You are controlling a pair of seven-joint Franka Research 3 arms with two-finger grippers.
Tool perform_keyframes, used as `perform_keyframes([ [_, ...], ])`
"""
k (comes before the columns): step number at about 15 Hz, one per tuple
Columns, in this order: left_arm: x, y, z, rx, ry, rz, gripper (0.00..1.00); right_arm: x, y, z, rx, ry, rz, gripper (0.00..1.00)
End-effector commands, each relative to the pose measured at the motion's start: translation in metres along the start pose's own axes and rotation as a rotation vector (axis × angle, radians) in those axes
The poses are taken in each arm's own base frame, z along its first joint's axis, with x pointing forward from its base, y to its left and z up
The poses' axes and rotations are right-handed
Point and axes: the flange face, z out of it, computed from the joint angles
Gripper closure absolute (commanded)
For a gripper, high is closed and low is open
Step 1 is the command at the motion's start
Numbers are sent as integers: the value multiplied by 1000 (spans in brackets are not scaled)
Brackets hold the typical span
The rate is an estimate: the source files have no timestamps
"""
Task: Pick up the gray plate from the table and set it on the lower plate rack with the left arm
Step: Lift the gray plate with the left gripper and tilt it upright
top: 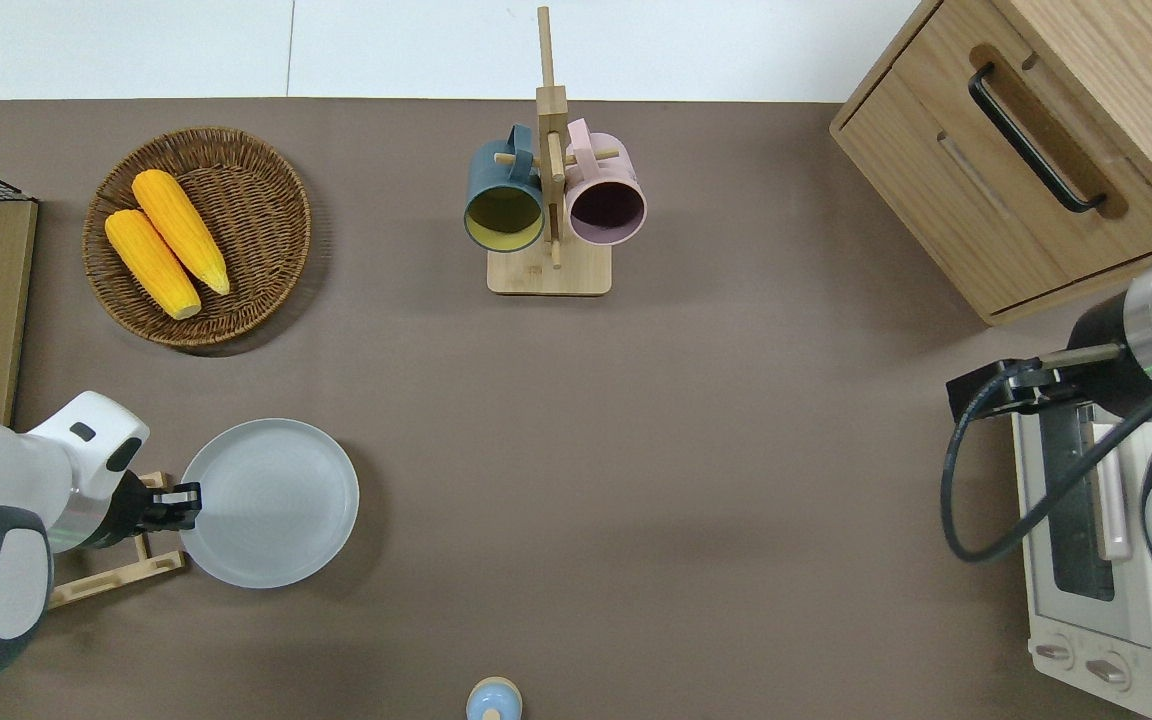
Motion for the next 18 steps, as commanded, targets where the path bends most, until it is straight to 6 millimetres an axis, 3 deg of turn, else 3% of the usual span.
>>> perform_keyframes([
  [1, -3, 7, -47, 0, -32, -5, 1000, -2, 2, -3, -6, -1, 15, 17],
  [8, -13, 11, -141, -2, -64, 11, 1000, -2, 3, -3, -6, -1, 17, 17],
  [12, -16, 10, -152, 19, -49, 22, 1000, -2, 2, -3, -7, -3, 15, 17],
  [18, -12, -8, -159, 283, -3, 30, 1000, -2, 2, -3, -6, -1, 15, 17],
])
